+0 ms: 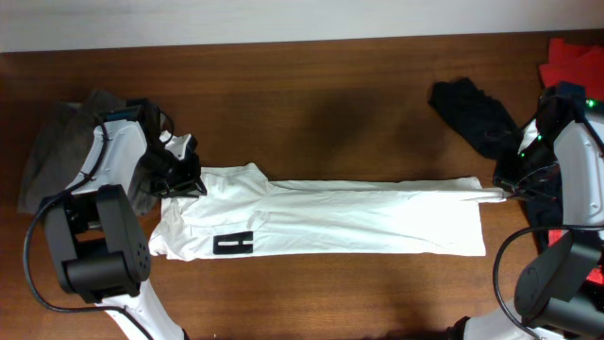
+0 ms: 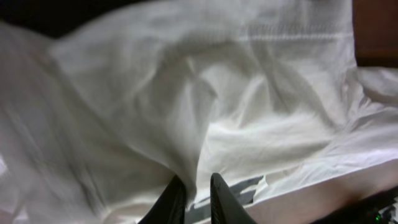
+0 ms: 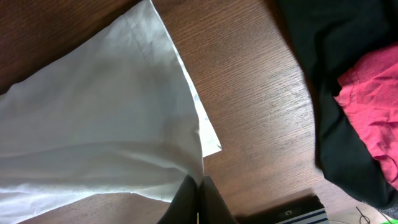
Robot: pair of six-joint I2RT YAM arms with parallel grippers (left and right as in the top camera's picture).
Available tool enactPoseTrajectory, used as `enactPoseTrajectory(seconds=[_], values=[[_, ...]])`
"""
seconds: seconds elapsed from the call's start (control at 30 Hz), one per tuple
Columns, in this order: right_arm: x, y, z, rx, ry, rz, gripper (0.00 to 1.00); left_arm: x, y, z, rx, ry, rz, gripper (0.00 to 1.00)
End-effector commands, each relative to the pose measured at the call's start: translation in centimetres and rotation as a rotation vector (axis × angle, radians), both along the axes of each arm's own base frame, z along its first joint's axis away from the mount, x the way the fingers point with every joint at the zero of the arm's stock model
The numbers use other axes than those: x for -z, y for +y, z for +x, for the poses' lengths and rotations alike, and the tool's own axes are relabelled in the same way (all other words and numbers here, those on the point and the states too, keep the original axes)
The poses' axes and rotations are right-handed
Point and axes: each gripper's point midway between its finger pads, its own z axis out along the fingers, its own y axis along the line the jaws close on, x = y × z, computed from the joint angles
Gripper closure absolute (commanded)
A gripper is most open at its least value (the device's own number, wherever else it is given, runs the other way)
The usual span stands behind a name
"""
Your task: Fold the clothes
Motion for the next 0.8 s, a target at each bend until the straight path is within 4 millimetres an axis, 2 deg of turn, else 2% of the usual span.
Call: enactPoseTrajectory(seconds=[0.0, 0.27, 0.4, 0.53, 0.77], values=[[-0.6, -0.7, 0.0, 0.02, -0.009, -0.033, 0.96, -0.6, -0.1, -0.5, -0.006, 0.005, 0.008, 0.85], [-0.6, -0.7, 0.0, 0.02, -0.01, -0.033, 0.96, -0.6, 0.1, -1.1, -0.003, 0.028, 0.026, 0.84], [-0.6, -0.7, 0.0, 0.02, -0.009, -0.033, 0.96, -0.1, 1.3, 0.0, 0.004, -0.019, 0.09, 0.84], [-0.6, -0.7, 0.0, 0.02, -0.009, -0.033, 0.96, 0.0, 1.4, 1.4, -0.002, -0.077, 0.096, 0.83], [-0.6, -0.7, 0.0, 0.02, -0.009, -0.033, 0.96, -0.1, 0.0, 2.4, 0.019, -0.12, 0.069, 0.83]])
